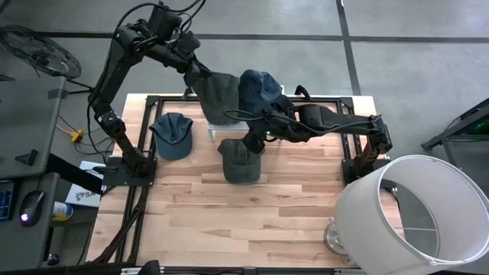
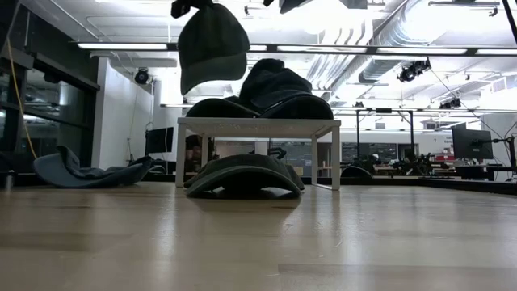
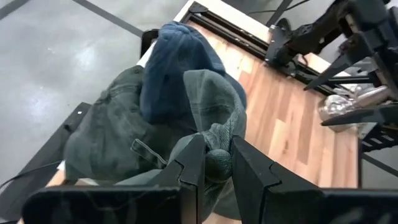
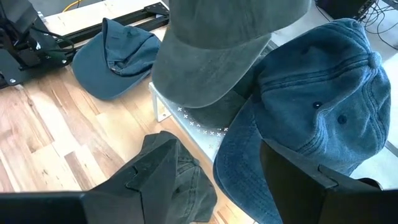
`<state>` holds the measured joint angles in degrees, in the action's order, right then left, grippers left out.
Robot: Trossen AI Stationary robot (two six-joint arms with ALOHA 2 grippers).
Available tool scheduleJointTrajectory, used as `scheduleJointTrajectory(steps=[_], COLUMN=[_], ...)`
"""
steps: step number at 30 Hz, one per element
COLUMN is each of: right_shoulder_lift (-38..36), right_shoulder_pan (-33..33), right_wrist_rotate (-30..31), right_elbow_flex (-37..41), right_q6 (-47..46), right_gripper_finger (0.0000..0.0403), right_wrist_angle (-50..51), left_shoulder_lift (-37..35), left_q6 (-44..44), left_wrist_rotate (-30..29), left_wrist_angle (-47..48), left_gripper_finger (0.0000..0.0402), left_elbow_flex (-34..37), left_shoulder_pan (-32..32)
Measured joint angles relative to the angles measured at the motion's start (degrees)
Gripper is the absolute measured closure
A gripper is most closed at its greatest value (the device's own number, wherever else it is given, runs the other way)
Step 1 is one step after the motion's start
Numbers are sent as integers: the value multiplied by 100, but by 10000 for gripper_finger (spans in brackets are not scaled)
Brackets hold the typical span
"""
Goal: Pick & Place hat
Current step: Put the bottom gray cap on the shelf
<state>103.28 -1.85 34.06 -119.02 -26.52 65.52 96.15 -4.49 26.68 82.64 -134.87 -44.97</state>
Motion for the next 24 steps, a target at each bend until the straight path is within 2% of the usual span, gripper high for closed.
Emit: scheduleJointTrajectory(steps=[4, 14, 24], right_shoulder_lift=[0, -1, -2], right_shoulder_pan=[0, 0, 17], right_wrist_rotate=[4, 76, 318], right_elbow_flex=[0, 0, 0], right_q6=[0, -39, -42], right_gripper_finger=[181, 181, 181], right_wrist_angle=[0, 0, 0], left_shoulder_lift=[142, 494, 938], left_q6=[-78, -245, -444], left_wrist_rotate=[-216, 0, -205], left_wrist_angle=[-46, -64, -129], left_gripper_finger=[351, 351, 351], left_elbow_flex=[6, 9, 7], left_shoulder_pan=[0, -2, -2])
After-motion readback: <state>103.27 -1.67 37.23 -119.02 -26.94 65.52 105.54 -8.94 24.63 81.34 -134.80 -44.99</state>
